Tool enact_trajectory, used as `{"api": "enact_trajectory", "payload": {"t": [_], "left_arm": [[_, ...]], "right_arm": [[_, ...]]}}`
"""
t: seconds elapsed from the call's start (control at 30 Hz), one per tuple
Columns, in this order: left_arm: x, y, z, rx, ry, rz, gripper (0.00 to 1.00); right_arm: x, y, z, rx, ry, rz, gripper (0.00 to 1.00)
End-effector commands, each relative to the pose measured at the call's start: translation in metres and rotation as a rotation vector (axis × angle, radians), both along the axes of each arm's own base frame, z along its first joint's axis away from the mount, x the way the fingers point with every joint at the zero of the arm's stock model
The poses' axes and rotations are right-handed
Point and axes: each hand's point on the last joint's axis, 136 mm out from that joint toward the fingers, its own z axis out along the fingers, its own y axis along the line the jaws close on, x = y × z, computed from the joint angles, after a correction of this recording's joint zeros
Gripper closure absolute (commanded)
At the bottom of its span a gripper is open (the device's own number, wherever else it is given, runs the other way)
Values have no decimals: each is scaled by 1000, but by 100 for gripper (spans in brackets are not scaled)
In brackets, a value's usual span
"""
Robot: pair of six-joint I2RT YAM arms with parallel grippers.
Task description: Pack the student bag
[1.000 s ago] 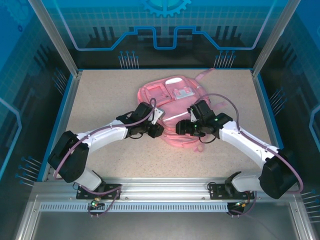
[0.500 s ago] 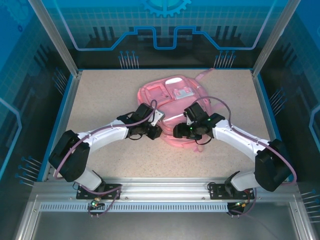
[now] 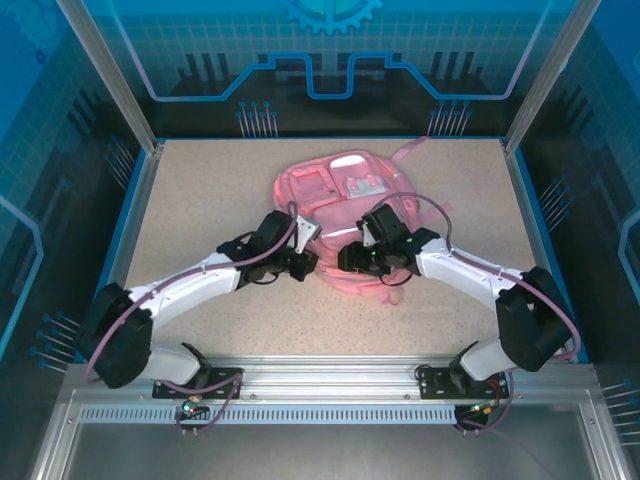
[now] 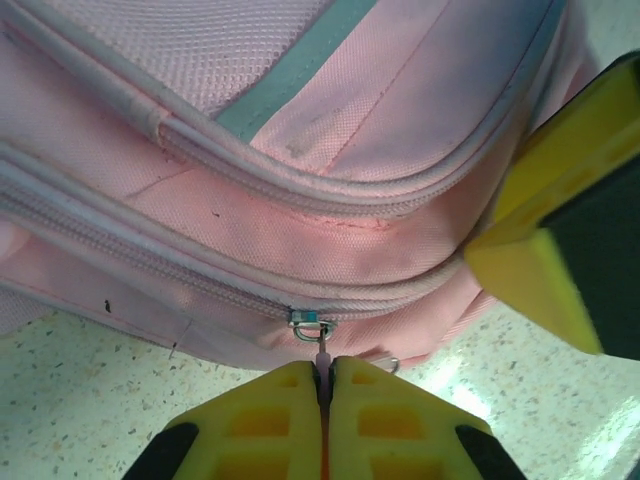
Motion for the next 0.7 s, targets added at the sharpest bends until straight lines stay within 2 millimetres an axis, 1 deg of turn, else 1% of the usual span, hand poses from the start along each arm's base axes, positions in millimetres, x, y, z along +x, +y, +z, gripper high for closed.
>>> {"api": "enact_trajectory", "payload": {"t": [0.0, 0.1, 0.17, 0.23, 0.3, 0.37, 0.43, 0.47, 0.5, 0.57, 0.63, 0.67], "left_arm": [[-15, -16, 26, -165, -3, -4, 100], [-21, -23, 33, -222, -10, -3, 100], [-28, -33, 36, -277, -1, -19, 100], [-33, -46, 36, -315, 10, -40, 100], [-38, -56, 30, -318, 25, -51, 100], [-40, -64, 24, -328, 48, -55, 100], [-38, -67, 20, -346, 67, -42, 100], [-37, -67, 20, -345, 68, -34, 98], [-36, -65, 20, -340, 65, -25, 94], [-34, -57, 23, -327, 58, 6, 75], [-33, -47, 27, -333, 62, 34, 57], [-31, -40, 29, -337, 64, 55, 52]], "right_arm": [[24, 31, 28, 156, -127, 6, 49], [28, 41, 41, 228, -152, 8, 51], [32, 46, 49, 265, -172, 11, 51], [33, 47, 54, 272, -182, 12, 51], [32, 43, 55, 258, -188, 3, 51], [31, 34, 54, 231, -189, -20, 51], [27, 23, 51, 199, -181, -44, 51], [25, 15, 48, 172, -173, -60, 51], [22, 7, 45, 143, -166, -73, 51], [14, -8, 40, 79, -160, -86, 50], [8, -19, 40, 28, -163, -93, 49], [4, -24, 39, 2, -163, -88, 48]]}}
